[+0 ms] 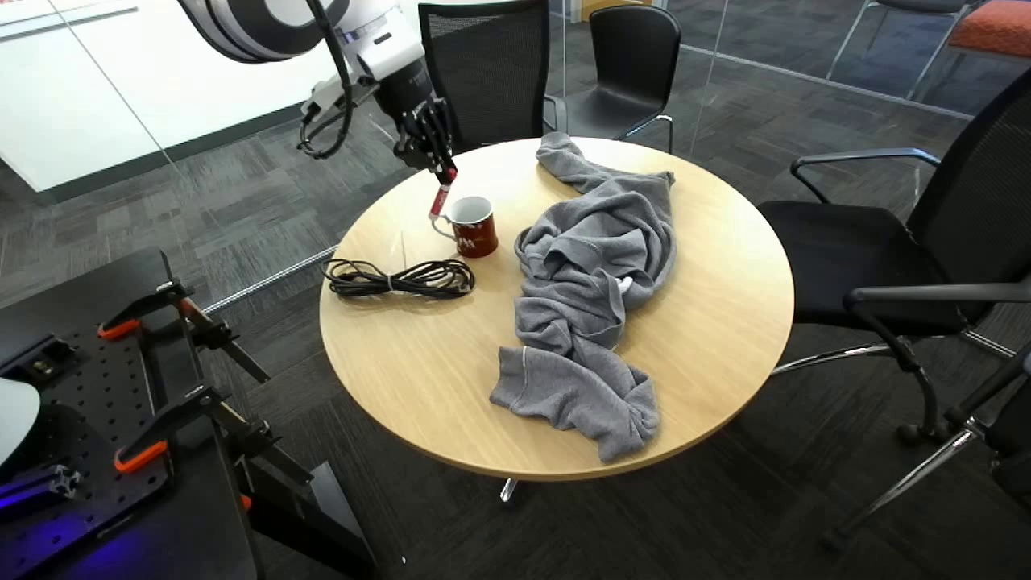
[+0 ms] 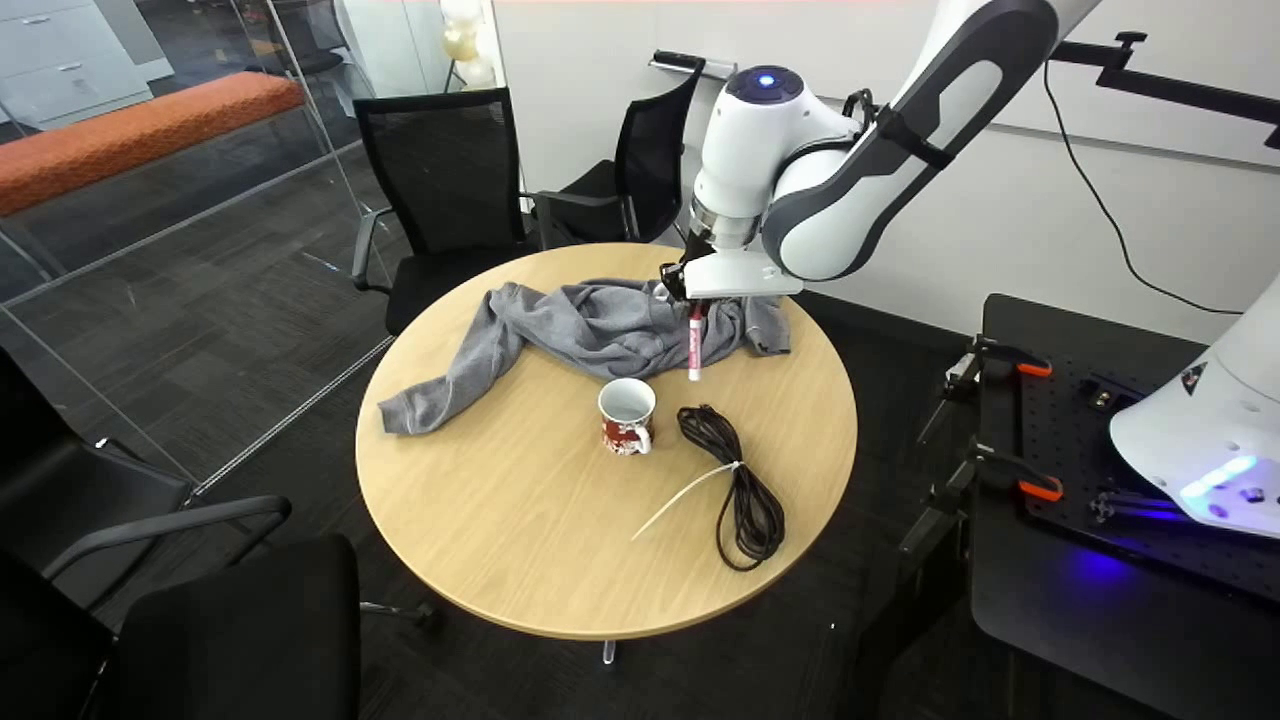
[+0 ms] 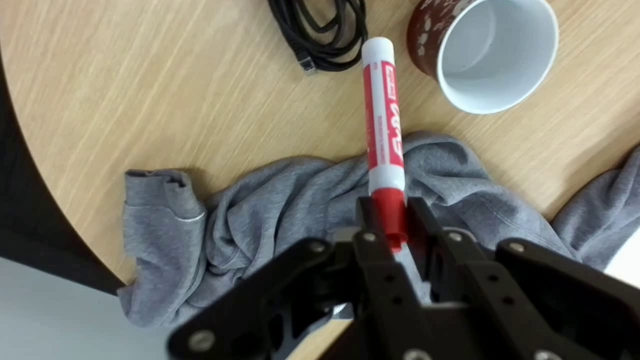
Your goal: Pick up the pen from the mug cup and put it on the table.
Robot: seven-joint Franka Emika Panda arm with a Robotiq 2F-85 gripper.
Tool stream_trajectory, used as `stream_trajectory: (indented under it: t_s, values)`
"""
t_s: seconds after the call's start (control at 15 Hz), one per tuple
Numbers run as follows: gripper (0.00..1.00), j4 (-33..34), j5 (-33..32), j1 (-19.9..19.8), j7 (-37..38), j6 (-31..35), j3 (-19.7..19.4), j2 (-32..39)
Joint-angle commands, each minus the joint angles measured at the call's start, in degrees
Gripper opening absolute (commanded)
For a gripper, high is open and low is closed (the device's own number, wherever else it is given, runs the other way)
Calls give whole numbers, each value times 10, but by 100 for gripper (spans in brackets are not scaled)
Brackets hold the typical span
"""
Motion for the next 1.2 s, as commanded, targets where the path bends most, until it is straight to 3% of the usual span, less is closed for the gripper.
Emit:
stream_trajectory:
  t_s: [0.0,0.07,0.13,0.47,0.53,0.87,1.13]
  values:
    - [5,-10,-58,-30,-57,-55,14,-33]
    - [5,-10,-66,-44,-79,-63,27,-37]
    - [19,2,-60,-31,-33,-37,17,-9]
    - [19,2,-67,-48,-65,-45,28,-16]
    - [5,2,-68,-48,-65,-45,29,-16]
    - [5,23,-141,-47,-112,-47,20,9]
    - [5,33,-169,-72,-209,-71,35,17]
